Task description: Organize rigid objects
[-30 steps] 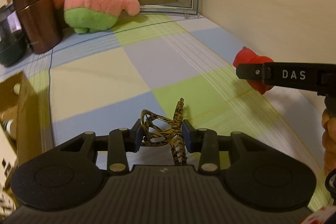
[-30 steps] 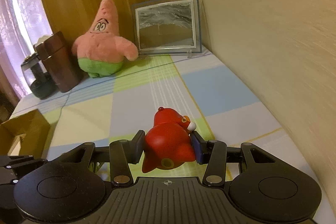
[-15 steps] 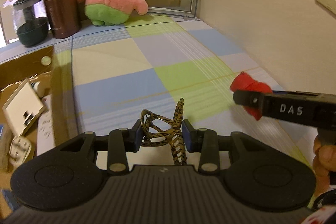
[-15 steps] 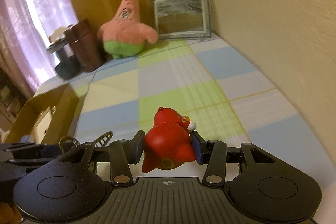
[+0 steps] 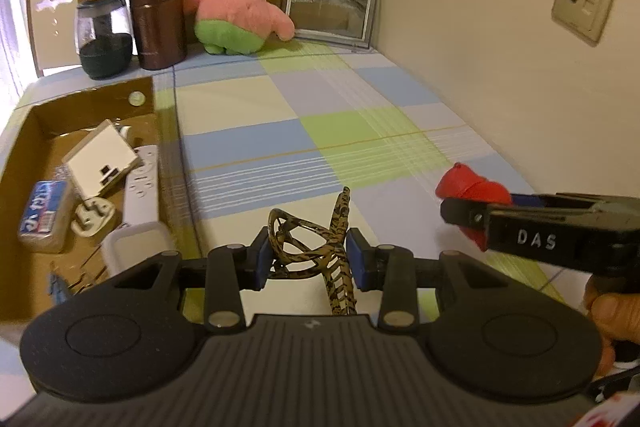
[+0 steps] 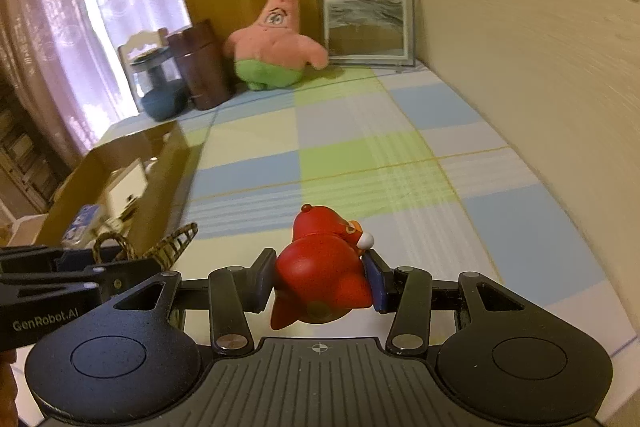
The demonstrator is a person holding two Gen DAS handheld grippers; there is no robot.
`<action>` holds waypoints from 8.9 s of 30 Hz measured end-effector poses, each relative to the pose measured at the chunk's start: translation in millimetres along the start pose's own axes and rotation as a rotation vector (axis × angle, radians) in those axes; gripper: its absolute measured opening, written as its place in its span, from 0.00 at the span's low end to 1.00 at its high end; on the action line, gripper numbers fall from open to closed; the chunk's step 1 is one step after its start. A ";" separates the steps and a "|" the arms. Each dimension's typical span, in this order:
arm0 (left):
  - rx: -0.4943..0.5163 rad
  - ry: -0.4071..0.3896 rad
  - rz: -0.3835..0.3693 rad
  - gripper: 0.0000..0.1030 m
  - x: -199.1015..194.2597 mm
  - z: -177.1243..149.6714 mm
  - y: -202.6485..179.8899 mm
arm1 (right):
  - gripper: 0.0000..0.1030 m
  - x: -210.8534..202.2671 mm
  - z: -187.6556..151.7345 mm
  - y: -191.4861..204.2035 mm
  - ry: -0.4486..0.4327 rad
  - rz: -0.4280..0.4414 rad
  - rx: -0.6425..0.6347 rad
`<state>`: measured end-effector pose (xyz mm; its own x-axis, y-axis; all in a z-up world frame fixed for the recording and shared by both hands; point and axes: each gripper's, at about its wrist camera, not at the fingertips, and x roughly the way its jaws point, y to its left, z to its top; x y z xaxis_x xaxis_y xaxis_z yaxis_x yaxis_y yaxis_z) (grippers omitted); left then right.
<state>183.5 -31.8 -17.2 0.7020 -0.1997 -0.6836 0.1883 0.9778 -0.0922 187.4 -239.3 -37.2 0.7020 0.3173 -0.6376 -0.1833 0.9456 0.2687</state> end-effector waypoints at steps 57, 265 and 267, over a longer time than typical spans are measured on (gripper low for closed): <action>-0.146 -0.076 0.243 0.32 -103.3 -38.0 164.6 | 0.42 25.1 -16.9 214.5 -0.002 0.239 -0.282; -0.222 0.007 0.358 0.98 -191.4 -122.1 60.3 | 0.93 -101.7 -85.9 137.3 0.153 0.174 -0.223; -0.221 0.008 0.357 0.98 -191.3 -122.0 60.2 | 0.93 -101.4 -86.1 136.4 0.154 0.174 -0.223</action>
<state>-23.3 73.1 19.7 0.6912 0.1541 -0.7061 -0.2186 0.9758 -0.0011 32.0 -136.3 1.9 0.5377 0.4666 -0.7023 -0.4496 0.8633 0.2294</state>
